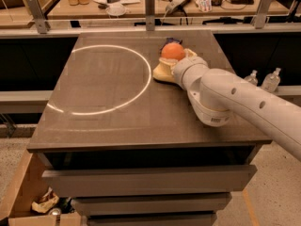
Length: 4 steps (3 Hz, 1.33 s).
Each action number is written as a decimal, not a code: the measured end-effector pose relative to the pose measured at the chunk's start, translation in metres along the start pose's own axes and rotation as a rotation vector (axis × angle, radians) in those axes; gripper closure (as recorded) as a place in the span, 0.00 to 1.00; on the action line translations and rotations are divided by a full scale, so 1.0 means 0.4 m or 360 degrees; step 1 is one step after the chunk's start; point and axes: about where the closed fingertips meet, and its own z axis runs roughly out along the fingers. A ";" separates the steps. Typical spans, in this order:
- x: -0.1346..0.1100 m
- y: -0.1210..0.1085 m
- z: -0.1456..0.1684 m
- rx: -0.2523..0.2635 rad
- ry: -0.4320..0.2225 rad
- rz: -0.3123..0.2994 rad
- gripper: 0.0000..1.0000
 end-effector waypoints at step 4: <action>-0.020 0.014 0.021 -0.0153 -0.0115 -0.0035 0.84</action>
Offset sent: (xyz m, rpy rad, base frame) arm -0.0025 0.0047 -0.0023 0.0217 -0.0433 0.0927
